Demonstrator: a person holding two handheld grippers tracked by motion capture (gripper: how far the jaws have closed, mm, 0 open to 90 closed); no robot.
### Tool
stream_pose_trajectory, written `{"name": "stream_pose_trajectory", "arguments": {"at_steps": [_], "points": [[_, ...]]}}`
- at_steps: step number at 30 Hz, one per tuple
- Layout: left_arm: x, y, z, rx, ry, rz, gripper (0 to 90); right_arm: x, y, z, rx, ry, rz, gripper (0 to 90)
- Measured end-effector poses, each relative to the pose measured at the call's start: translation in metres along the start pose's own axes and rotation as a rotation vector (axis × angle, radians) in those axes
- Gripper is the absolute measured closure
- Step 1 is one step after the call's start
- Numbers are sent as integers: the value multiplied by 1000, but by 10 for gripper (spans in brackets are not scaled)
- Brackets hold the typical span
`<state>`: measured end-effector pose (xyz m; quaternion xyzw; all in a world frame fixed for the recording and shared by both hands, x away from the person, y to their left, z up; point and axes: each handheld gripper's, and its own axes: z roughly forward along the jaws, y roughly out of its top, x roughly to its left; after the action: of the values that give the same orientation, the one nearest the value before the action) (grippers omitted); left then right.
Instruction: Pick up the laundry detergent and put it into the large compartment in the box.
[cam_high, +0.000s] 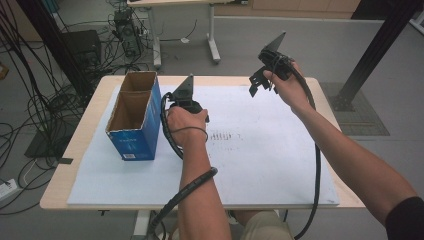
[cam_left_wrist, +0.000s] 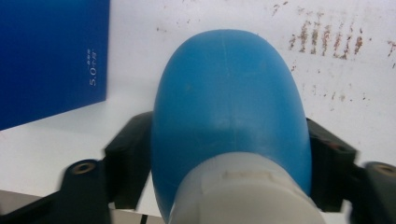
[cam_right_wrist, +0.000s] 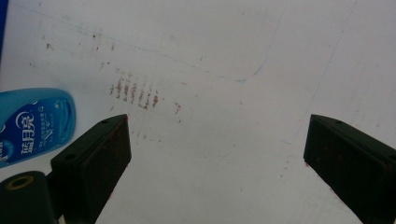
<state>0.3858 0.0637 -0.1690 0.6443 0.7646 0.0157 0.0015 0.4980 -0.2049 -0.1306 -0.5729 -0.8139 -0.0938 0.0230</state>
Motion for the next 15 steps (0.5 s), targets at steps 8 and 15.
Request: {"name": "stream_pose_trajectory", "arguments": {"at_steps": [8,15], "points": [[-1,1,0,5,-2,-4,369,-2,0,-1,-2,3,0,76],[-2,1,0,6,3,-1,370,-3,-1,-1,-4,2,2,76]]}}
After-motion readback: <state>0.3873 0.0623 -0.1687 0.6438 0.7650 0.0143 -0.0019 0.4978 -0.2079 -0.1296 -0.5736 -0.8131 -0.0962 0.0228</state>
